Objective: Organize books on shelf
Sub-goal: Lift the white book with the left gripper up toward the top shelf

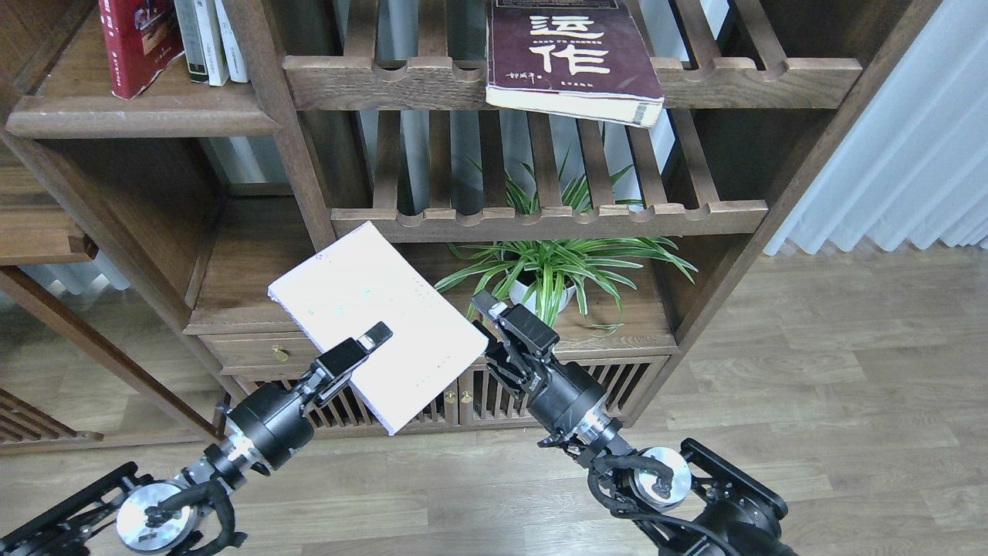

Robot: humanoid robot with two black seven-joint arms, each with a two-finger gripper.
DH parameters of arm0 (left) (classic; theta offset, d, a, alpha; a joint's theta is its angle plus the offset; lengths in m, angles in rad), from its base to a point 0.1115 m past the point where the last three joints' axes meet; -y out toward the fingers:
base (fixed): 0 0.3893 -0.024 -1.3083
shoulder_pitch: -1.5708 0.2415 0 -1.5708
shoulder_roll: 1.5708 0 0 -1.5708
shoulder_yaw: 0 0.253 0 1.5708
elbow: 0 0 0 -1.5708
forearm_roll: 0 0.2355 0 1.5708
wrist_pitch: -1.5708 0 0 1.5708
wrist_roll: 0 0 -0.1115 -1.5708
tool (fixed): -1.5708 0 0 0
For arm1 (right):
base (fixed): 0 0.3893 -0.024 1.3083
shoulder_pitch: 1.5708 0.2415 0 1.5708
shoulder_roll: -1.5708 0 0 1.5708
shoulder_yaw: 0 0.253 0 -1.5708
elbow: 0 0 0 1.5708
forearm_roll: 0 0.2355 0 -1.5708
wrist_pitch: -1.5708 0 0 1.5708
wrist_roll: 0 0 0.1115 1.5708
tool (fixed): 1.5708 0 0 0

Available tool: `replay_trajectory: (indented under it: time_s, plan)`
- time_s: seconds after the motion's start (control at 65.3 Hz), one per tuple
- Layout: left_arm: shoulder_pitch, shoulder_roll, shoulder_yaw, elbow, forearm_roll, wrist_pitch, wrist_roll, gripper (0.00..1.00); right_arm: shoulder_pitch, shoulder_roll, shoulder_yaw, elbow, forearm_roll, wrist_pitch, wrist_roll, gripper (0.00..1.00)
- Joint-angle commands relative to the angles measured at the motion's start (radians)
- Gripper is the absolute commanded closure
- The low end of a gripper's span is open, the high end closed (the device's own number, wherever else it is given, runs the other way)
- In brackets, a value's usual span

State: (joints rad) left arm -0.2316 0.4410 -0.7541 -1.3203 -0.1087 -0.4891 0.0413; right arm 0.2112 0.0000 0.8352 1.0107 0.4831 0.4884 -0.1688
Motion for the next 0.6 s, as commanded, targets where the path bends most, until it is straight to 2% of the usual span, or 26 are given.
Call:
replay_trajectory:
  time_s: [0.0,0.122,0.321,0.413,0.521,0.536,0.582]
  plan:
    - [-0.006,0.068,-0.033,-0.046,0.050,0.000,0.000,0.97,0.008,0.000,0.010,-0.034,0.000,0.000,0.003,0.13]
    - [-0.014,0.087,-0.077,-0.060,0.093,0.000,0.009,0.98,0.014,0.000,0.044,-0.046,0.000,0.000,0.018,0.13]
    - [-0.014,0.160,-0.116,-0.060,0.141,0.000,0.060,0.98,0.014,0.000,0.082,-0.044,-0.001,0.000,0.025,0.12]
    - [-0.020,0.170,-0.148,-0.060,0.141,0.000,0.113,0.99,0.019,0.000,0.084,-0.041,-0.006,0.000,0.025,0.12]
    - [-0.026,0.168,-0.212,-0.060,0.139,0.000,0.210,0.99,0.024,0.000,0.079,-0.040,-0.008,0.000,0.025,0.12]
    - [-0.031,0.159,-0.241,-0.060,0.139,0.000,0.238,0.99,0.028,0.000,0.076,-0.040,-0.011,0.000,0.025,0.13]
    - [-0.043,0.157,-0.258,-0.060,0.138,0.000,0.242,1.00,0.028,0.000,0.074,-0.040,-0.015,0.000,0.025,0.13]
